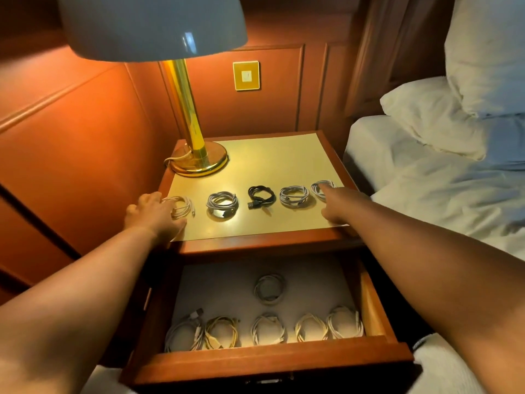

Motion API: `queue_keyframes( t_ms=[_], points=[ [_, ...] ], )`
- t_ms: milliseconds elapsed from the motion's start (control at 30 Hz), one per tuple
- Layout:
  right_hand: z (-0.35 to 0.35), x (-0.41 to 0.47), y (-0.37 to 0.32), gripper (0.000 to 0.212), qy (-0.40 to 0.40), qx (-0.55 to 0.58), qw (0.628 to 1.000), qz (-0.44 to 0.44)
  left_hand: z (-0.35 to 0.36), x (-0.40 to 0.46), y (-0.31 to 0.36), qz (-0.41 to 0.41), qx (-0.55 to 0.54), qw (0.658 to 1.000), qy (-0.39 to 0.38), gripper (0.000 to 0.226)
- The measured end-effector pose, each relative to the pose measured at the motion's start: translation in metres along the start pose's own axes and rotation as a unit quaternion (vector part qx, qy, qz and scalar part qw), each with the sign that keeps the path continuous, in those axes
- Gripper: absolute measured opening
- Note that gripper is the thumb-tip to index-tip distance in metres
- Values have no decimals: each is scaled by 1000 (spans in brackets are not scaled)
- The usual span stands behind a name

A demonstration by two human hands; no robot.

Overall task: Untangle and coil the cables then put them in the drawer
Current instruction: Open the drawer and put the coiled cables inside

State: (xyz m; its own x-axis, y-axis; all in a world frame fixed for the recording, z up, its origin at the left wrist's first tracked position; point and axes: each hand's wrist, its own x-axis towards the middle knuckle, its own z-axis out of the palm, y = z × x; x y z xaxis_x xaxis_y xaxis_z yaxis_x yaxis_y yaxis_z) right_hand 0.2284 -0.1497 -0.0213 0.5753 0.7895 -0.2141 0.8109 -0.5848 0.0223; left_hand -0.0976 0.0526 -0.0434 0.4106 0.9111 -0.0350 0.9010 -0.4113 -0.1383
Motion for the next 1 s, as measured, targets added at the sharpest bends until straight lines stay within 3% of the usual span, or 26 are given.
queue_keyframes(
  t_ms=[67,200,267,433,533,633,733,800,900,1000],
  points=[
    [1,7,1,50,-6,-13,1000,8,-1,5,-2,4,-32,999,-7,50],
    [7,9,4,39,42,-2,999,7,-3,-1,-10,79,-15,996,44,25],
    [10,3,6,36,59,1,998,-6,-3,-10,-14,102,-65,990,76,17],
    [17,-28,15,26,119,66,987,-83,-12,-52,-21,136,-170,973,77,13],
    [17,-62,16,20,60,233,960,-142,-24,-88,-19,123,-289,949,5,14],
    [19,-94,20,16,-79,334,918,-199,-35,-118,-13,125,-365,919,-80,14],
    [33,-109,24,17,-219,324,896,-211,-32,-133,-8,142,-373,905,-149,13],
    [47,-113,24,15,-262,295,900,-186,-24,-136,-4,161,-348,903,-192,11],
    [71,-112,21,11,-217,233,936,-148,2,-134,5,171,-268,924,-212,14],
    [90,-109,17,12,-132,121,976,-125,31,-129,14,168,-176,959,-142,23]
  ],
)
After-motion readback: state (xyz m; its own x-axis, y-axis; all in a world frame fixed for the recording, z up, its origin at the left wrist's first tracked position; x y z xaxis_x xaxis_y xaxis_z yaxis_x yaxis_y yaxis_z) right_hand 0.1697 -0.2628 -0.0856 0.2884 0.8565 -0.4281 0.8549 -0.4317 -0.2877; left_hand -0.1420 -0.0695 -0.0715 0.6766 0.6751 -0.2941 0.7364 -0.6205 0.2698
